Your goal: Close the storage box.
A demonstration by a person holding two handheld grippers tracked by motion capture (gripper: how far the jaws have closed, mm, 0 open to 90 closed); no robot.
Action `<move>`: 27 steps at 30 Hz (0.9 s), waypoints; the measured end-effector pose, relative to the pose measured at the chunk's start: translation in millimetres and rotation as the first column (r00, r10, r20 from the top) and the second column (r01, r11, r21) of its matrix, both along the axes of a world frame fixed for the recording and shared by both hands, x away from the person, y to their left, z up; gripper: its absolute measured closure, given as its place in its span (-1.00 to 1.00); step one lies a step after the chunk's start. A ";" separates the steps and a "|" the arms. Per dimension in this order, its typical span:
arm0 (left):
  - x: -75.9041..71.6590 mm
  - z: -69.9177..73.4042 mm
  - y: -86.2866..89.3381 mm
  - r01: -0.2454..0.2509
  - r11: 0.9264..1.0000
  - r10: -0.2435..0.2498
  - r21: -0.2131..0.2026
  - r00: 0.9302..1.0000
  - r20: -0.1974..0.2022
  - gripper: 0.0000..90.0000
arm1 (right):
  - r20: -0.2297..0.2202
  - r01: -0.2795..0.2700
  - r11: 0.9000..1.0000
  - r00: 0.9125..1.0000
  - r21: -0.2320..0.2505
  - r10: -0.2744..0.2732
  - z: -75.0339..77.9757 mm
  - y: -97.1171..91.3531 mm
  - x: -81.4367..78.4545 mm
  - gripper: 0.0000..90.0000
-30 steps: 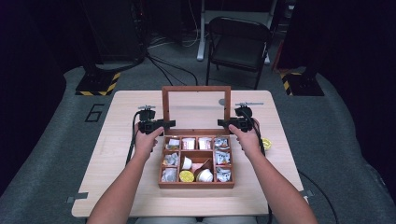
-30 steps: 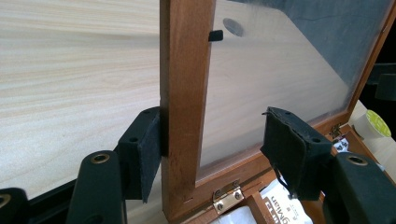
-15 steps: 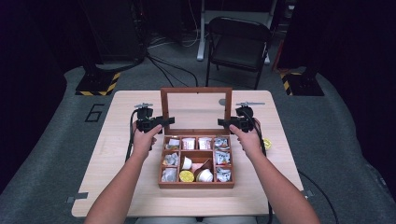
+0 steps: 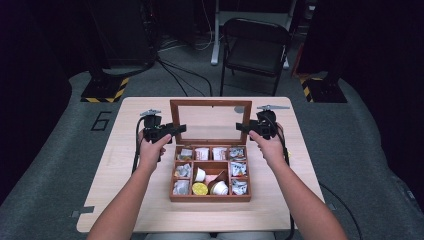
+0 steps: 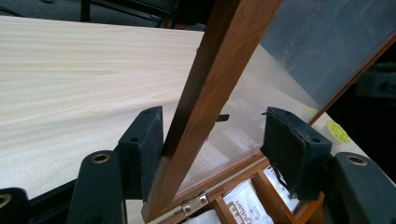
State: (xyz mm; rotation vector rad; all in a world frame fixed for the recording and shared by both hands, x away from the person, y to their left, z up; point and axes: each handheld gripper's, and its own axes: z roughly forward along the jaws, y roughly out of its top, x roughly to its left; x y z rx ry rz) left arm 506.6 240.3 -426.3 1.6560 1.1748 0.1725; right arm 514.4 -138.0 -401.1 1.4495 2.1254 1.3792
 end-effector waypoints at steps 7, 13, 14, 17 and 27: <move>-5.3 3.9 0.5 0.011 1.000 -0.011 0.005 1.000 0.014 -0.18 | 0.039 -0.028 1.000 0.999 0.011 0.028 21.0 2.3 -9.5 -0.20; -13.0 12.8 1.2 0.027 1.000 -0.026 -0.014 0.999 0.043 -0.19 | 0.067 -0.047 0.999 0.997 -0.001 0.047 23.1 2.7 -20.0 -0.21; -14.8 14.7 1.6 0.032 1.000 -0.031 -0.001 0.998 0.057 -0.19 | 0.062 -0.046 0.999 0.997 0.007 0.045 23.2 2.2 -22.1 -0.20; -21.4 19.5 1.9 0.029 0.999 -0.032 0.041 0.997 0.074 -0.19 | 0.077 -0.045 0.999 0.996 0.015 0.043 23.7 0.3 -28.9 -0.14; -45.0 36.5 5.6 0.054 0.997 -0.060 0.056 0.992 0.115 -0.18 | 0.097 -0.072 0.997 0.993 -0.001 0.072 20.5 -2.5 -44.6 -0.09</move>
